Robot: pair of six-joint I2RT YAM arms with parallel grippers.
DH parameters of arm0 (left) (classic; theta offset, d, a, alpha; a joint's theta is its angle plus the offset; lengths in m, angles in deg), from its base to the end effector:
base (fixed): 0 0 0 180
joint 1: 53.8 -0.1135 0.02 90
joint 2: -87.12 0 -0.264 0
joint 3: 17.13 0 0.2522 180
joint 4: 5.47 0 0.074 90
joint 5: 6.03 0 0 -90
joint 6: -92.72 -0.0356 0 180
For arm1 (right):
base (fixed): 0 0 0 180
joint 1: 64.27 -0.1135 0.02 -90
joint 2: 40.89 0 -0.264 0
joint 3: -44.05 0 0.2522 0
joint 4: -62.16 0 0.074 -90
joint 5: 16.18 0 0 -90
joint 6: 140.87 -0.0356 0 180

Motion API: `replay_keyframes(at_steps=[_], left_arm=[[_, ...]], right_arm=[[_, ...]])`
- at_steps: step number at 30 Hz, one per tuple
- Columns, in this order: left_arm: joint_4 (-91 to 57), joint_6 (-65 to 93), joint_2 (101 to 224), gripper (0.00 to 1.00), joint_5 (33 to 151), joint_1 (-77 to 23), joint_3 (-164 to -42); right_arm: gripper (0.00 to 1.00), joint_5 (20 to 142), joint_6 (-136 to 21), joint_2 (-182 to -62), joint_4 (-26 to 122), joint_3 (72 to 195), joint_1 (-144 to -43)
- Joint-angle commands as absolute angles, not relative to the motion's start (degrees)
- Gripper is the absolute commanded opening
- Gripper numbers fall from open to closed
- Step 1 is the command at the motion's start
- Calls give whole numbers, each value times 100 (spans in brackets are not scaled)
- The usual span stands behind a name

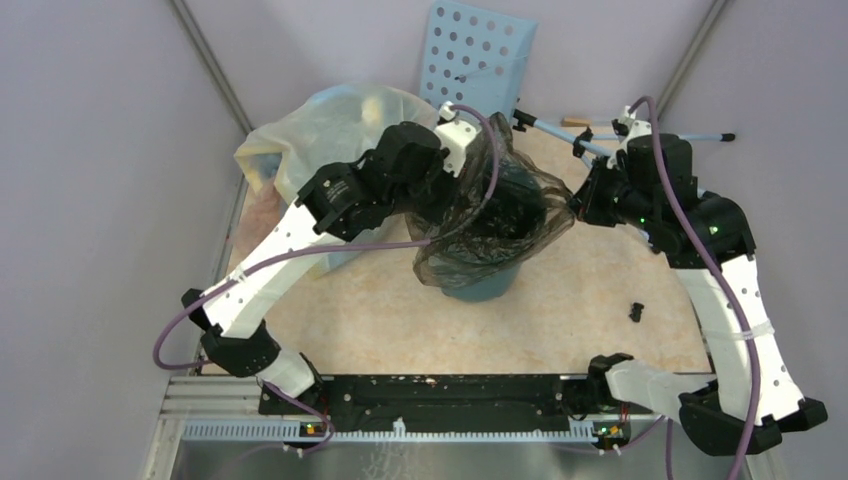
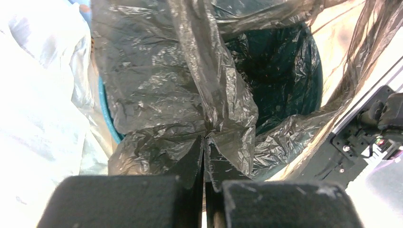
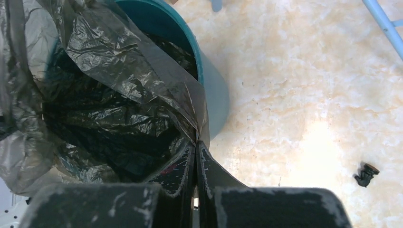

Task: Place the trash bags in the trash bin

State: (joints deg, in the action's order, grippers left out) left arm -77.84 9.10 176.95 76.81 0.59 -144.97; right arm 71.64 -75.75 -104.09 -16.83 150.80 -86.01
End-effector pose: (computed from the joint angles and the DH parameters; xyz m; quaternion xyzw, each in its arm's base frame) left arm 0.1830 -0.2480 0.4711 0.3325 0.8182 -0.1880 0.4297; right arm 0.1612 0.0628 0.4594 0.0331 0.8880 0.1658 0.4275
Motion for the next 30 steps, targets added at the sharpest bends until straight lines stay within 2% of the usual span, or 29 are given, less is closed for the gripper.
replay_keyframes(at_steps=[1,12,22,26,30], left_arm=[[-7418,1178,17315,0,8087,-189,-14462],[-6073,2109,16246,0,10136,-1719,-13421],[-5482,2351,16366,0,10583,-1871,-13442],[-5509,2443,16568,0,10614,-1880,-13563],[-5626,2446,16438,0,10415,-1893,-13304]], right_arm=[[0,6886,-7724,-10270,-1605,15023,-8635],[0,5611,-8424,-9819,-2010,14515,-8620],[1,4984,-8391,-9575,-1923,14772,-8596],[26,5535,-7957,-9562,-1697,14824,-8597],[45,6467,-7399,-9557,-1360,15008,-8600]])
